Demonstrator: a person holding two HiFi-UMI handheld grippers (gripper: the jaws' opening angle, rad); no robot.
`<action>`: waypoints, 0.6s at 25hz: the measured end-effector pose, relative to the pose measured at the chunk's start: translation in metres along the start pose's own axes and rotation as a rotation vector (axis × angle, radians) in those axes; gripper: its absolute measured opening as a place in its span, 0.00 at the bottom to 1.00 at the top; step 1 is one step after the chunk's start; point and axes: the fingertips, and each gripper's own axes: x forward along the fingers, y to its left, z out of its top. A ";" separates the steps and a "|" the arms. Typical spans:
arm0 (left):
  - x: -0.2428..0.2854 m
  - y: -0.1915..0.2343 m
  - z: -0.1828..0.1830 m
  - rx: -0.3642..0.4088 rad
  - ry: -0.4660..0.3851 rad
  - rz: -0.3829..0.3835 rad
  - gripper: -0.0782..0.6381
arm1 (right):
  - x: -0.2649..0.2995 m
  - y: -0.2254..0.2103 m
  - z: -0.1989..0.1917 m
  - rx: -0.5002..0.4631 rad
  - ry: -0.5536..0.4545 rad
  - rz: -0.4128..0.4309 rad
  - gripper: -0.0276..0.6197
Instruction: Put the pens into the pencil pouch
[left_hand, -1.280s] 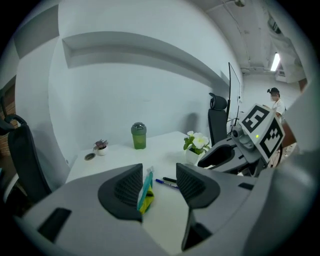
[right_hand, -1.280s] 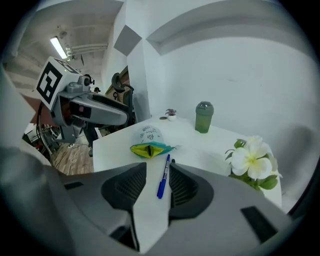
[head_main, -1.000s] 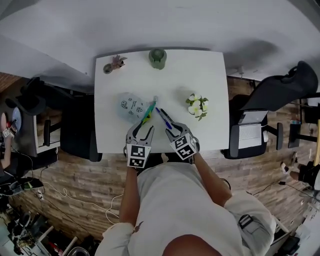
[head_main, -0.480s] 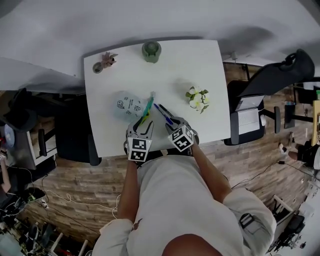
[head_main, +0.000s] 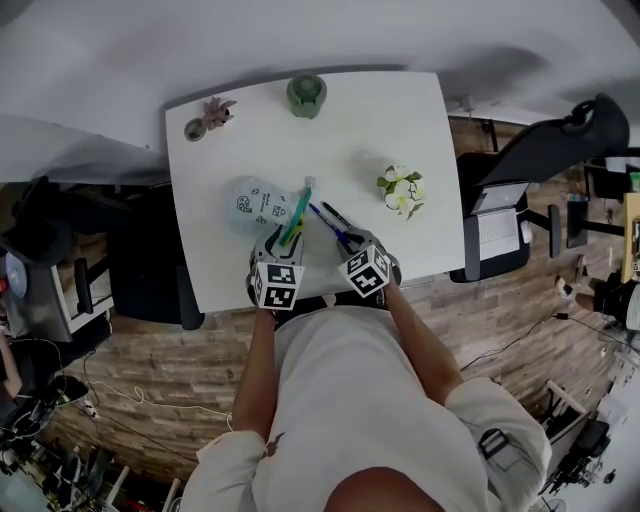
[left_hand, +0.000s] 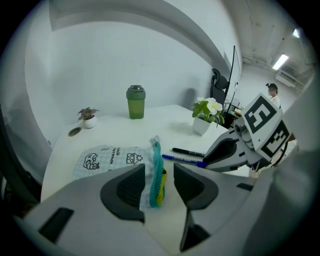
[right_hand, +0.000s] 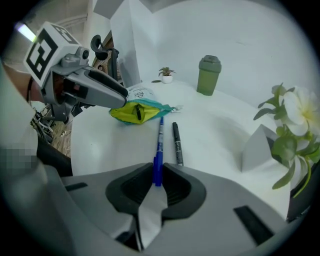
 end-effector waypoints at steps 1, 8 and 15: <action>0.001 0.000 -0.001 0.003 0.004 0.000 0.35 | 0.001 0.001 0.000 0.003 0.000 0.002 0.14; 0.013 0.004 -0.008 0.113 0.058 0.035 0.34 | -0.009 0.004 0.002 0.017 -0.014 -0.007 0.13; 0.019 0.009 -0.012 0.179 0.097 0.067 0.18 | -0.032 0.008 0.010 0.013 -0.047 -0.004 0.13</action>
